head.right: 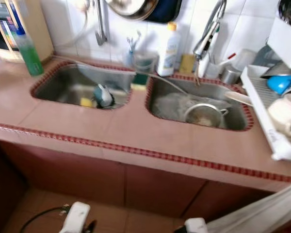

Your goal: Kitchen organization

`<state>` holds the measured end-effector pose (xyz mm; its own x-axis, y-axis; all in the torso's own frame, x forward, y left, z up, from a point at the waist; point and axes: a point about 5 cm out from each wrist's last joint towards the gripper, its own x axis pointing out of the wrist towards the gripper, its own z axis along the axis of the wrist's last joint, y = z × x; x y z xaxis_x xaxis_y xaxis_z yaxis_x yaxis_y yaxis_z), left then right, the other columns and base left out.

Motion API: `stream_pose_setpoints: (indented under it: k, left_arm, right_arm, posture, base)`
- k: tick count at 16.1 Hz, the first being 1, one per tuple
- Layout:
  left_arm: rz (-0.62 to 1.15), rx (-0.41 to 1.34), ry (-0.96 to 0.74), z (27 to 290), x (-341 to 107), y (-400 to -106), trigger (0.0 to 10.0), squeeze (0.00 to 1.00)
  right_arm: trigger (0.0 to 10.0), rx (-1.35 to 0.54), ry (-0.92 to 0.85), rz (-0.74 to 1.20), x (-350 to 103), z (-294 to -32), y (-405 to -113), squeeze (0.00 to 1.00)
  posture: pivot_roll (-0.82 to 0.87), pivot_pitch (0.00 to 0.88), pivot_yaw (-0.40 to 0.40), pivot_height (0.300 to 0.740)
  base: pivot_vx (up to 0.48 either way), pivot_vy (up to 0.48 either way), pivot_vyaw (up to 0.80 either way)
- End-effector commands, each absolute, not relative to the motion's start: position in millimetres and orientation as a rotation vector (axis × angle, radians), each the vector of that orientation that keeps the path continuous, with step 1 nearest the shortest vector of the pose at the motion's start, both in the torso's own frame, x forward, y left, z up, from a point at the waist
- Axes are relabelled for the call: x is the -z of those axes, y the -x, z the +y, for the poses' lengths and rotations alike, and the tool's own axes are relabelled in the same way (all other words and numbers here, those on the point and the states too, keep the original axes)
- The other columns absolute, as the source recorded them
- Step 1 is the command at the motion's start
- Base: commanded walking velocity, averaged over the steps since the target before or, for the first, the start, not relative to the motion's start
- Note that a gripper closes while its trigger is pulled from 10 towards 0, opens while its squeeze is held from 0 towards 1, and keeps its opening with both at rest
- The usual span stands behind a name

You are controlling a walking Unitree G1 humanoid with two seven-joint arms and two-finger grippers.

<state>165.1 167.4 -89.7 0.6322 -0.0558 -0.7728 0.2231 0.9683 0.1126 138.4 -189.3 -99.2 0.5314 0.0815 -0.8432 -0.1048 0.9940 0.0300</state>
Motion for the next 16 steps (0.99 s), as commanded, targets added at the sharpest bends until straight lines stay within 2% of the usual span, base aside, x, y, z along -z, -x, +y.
stream_pose_setpoints:
  k: [1, 8, 14, 16]
  left_arm:
    - [0.867, 0.169, -0.200, 163, 88, -169, 10.0, 0.00]
    - [0.940, 0.150, -0.197, 167, 93, -161, 10.0, 0.00]
    - [1.008, 0.268, -0.325, 159, 99, -151, 10.0, 0.00]
    - [1.007, 0.275, -0.326, 158, 99, -151, 10.0, 0.00]
  right_arm:
    - [10.0, -0.089, 0.031, 1.012, 99, -195, -138, 0.00]
    - [10.0, -0.078, 0.031, 1.038, 101, -194, -133, 0.00]
    - [10.0, -0.093, 0.043, 1.046, 102, -192, -133, 0.00]
    - [10.0, -0.096, 0.046, 1.052, 103, -190, -131, 0.00]
  posture:
    - [-0.11, 0.014, -0.011, 0.740]
    - [-0.11, 0.005, -0.006, 0.740]
    - [-0.10, 0.000, 0.002, 0.740]
    - [-0.10, 0.000, 0.004, 0.740]
  base:
    - [0.000, -0.480, 0.00]
    - [0.000, 0.000, 0.00]
    - [0.000, 0.000, 0.00]
    - [-0.262, 0.000, 0.00]
